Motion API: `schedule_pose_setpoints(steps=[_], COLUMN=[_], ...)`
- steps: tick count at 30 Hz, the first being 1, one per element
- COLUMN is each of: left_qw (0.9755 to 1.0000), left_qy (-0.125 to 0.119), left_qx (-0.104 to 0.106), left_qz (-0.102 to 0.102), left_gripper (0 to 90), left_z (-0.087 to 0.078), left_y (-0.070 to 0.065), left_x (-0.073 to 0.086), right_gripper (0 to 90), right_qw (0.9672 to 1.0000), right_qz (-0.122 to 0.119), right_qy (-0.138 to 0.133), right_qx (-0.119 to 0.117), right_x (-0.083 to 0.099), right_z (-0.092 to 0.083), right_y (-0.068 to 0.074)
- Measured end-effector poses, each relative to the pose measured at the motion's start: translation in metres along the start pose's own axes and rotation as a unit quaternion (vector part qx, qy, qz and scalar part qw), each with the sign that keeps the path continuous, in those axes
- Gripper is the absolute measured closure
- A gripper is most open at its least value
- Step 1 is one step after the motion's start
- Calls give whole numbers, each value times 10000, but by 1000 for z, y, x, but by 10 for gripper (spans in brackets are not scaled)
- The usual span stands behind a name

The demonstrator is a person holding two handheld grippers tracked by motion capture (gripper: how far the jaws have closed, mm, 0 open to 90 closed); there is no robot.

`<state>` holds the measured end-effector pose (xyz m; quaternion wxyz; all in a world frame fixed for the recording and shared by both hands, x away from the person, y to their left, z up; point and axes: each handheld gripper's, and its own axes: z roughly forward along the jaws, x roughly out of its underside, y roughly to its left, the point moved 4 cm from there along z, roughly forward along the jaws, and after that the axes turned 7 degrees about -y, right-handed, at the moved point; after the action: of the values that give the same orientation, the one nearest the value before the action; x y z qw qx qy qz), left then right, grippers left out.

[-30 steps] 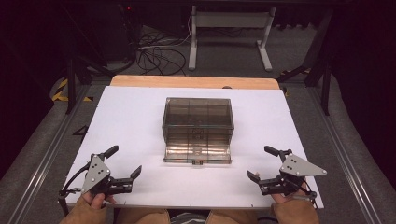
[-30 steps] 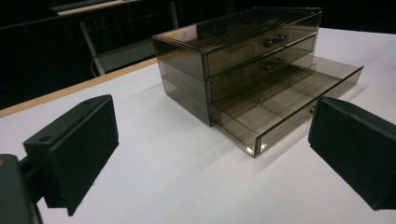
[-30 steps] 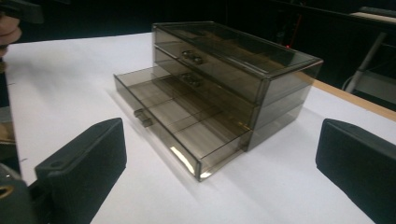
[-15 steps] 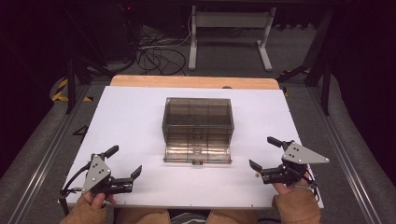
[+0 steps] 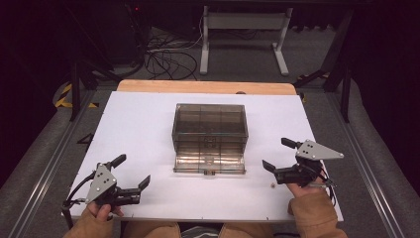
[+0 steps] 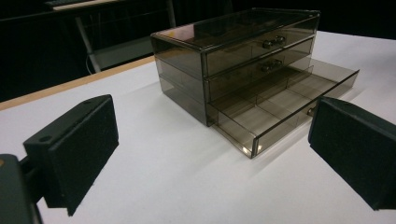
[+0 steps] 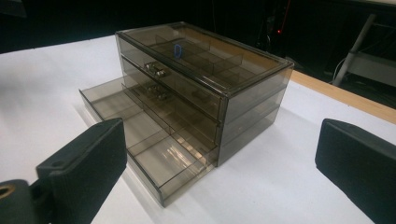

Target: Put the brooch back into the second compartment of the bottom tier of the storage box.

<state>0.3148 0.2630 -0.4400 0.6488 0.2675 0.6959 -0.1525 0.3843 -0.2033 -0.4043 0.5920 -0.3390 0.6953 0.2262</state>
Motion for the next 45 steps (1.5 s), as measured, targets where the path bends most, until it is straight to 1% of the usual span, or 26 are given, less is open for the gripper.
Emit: schedule_pose_setpoints(steps=[2, 7, 10, 11, 13, 14, 16, 17, 20, 22, 24, 26, 28, 29, 30, 31, 33, 34, 35, 36, 37, 38, 41, 42, 43, 45], left_qw=[10000, 10000, 10000, 10000, 10000, 10000, 10000, 10000, 10000, 10000, 10000, 10000, 10000, 10000, 10000, 10000, 10000, 10000, 10000, 10000, 10000, 10000, 10000, 10000, 10000, 10000], left_qy=[8, 22, 28, 26, 21, 23, 20, 20, 20, 21, 23, 27, 23, 24, 31, 32, 32, 26, 30, 32, 36, 34, 32, 32, 34, 28], left_qx=[-7, 7, 2, -4, 1, 2, 0, -3, -1, 2, 4, 17, 12, 17, 12, 12, 14, 21, 24, 28, 37, 38, 35, 35, 38, 35], left_qz=[12, 23, 71, 70, 74, 78, 79, 77, 67, 73, 79, 67, 81, 75, 84, 82, 85, 81, 76, 75, 73, 75, 65, 63, 67, 72], left_gripper=[26, 25, 25, 25, 25, 25, 25, 26, 25, 26, 25, 25, 26, 25, 25, 25, 26, 25, 25, 26, 25, 25, 25, 25, 26, 25], left_z=[0, 1, 1, 1, 1, 1, 1, 1, 1, 1, 1, 1, 1, 1, 0, 0, 0, 1, 1, 1, 1, 1, 1, 1, 1, 1], left_y=[-1, -2, -1, -2, -2, -2, -2, -2, -2, -2, -2, -2, -2, -2, -2, -2, -2, -2, -2, -2, -3, -3, -2, -2, -2, -3], left_x=[0, 0, 0, 0, 0, 0, 0, 0, 0, 0, 0, 0, 0, 0, 0, 0, 0, 0, 0, 0, 0, 0, 0, 0, 0, 0], right_gripper=[26, 1, 0, 0, 1, 7, 7, 13, 36, 62, 76, 118, 141, 148, 155, 155, 168, 173, 173, 182, 190, 190, 202, 202, 206, 209], right_qw=[10000, 9999, 9998, 9992, 9989, 9975, 9959, 9950, 9933, 9929, 9923, 9915, 9892, 9879, 9871, 9871, 9849, 9838, 9838, 9812, 9799, 9799, 9753, 9753, 9728, 9707], right_qz=[-6, -7, 4, -49, -90, -199, -305, -307, -146, -59, 54, 232, 353, 375, 389, 389, 431, 408, 408, 315, 280, 280, 267, 267, 234, 199], right_qy=[42, 102, 210, 381, 437, 622, 796, 888, 1113, 1161, 1205, 1261, 1410, 1491, 1540, 1540, 1656, 1725, 1725, 1876, 1946, 1946, 2168, 2168, 2279, 2369], right_qx=[39, 35, 50, 123, 163, 261, 317, 323, 265, 235, 267, 204, 165, 181, 200, 200, 246, 254, 254, 337, 339, 339, 317, 317, 337, 355], right_x=[1, 2, 3, 3, 2, 2, 1, 1, 3, 4, 4, 6, 9, 11, 13, 13, 17, 19, 19, 23, 25, 25, 31, 31, 33, 35], right_z=[1, 4, 5, 4, 4, 4, 3, 3, 3, 1, 0, -2, -2, -2, -2, -2, -2, -2, -2, -2, -2, -2, -2, -2, -2, -3], right_y=[-2, -4, -5, -6, -6, -7, -8, -9, -12, -13, -15, -16, -17, -18, -19, -19, -21, -22, -22, -22, -22, -22, -23, -23, -22, -21])
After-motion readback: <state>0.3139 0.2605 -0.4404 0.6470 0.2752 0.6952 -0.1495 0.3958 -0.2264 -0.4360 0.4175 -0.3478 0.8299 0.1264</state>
